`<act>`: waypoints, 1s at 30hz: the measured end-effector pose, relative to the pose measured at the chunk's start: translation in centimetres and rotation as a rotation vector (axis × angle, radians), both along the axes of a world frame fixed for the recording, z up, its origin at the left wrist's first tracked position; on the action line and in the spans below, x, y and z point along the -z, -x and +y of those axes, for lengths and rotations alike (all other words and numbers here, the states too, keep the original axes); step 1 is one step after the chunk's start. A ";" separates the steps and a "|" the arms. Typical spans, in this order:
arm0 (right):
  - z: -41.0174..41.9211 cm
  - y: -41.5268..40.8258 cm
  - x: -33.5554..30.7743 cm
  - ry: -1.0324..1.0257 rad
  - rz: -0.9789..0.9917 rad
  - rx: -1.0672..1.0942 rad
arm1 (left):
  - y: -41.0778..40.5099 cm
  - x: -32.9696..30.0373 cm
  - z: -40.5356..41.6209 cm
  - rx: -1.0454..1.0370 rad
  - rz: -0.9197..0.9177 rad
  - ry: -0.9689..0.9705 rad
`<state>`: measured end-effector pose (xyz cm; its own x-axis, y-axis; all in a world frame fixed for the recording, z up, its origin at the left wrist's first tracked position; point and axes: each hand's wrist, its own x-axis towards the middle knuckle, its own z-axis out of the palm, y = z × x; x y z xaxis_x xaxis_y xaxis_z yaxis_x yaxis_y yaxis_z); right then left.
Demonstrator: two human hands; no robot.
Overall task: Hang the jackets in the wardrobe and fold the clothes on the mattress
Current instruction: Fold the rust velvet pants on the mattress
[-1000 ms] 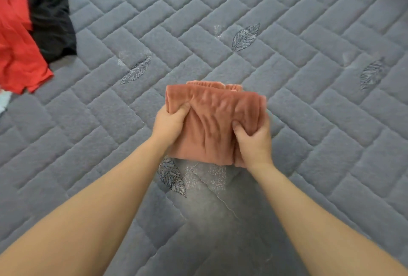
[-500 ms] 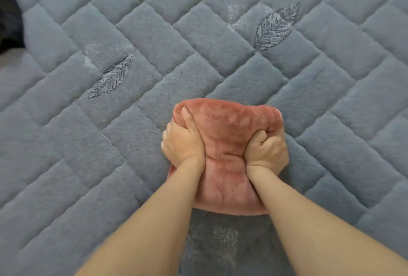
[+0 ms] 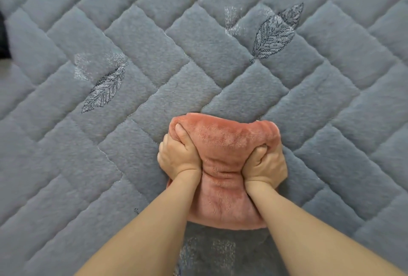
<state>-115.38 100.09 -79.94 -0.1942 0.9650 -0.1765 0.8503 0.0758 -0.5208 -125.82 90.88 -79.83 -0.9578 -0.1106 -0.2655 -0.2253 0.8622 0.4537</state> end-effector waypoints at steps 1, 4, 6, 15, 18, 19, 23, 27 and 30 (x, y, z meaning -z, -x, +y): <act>0.0 0.0 0.0 -0.005 0.003 0.005 | 0.0 0.0 0.0 -0.002 0.004 0.001; 0.1 -0.2 0.2 -0.024 0.021 0.034 | -0.1 -0.1 -0.1 -0.003 0.038 0.013; 0.2 -0.4 0.2 -0.018 0.042 0.047 | -0.1 0.0 -0.3 -0.008 0.042 0.015; 0.2 -3.0 -3.5 0.334 0.251 -0.092 | -1.9 -4.1 -3.0 0.045 -0.165 -0.357; -1.6 -4.5 -5.8 0.505 0.410 -0.154 | -3.2 -6.1 -6.4 0.011 -0.275 -0.550; -2.8 -4.7 -6.9 0.570 0.434 -0.165 | -3.7 -7.0 -8.0 -0.013 -0.273 -0.552; -8.5 -5.7 -10.8 0.775 0.419 -0.258 | -6.5 -11.7 -16.5 -0.151 -0.278 -0.576; -16.0 -7.2 -15.6 0.807 0.334 -0.414 | -11.1 -18.8 -25.9 -0.246 -0.411 -0.768; -23.2 -9.1 -21.4 0.786 0.260 -0.573 | -16.2 -24.7 -32.9 -0.311 -0.324 -0.753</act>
<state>-106.25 76.93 -58.55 -0.7154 0.3421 -0.6092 0.6463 -0.0073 -0.7631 -109.60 58.00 -55.11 -0.7780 -0.0400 -0.6270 -0.6169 0.2372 0.7504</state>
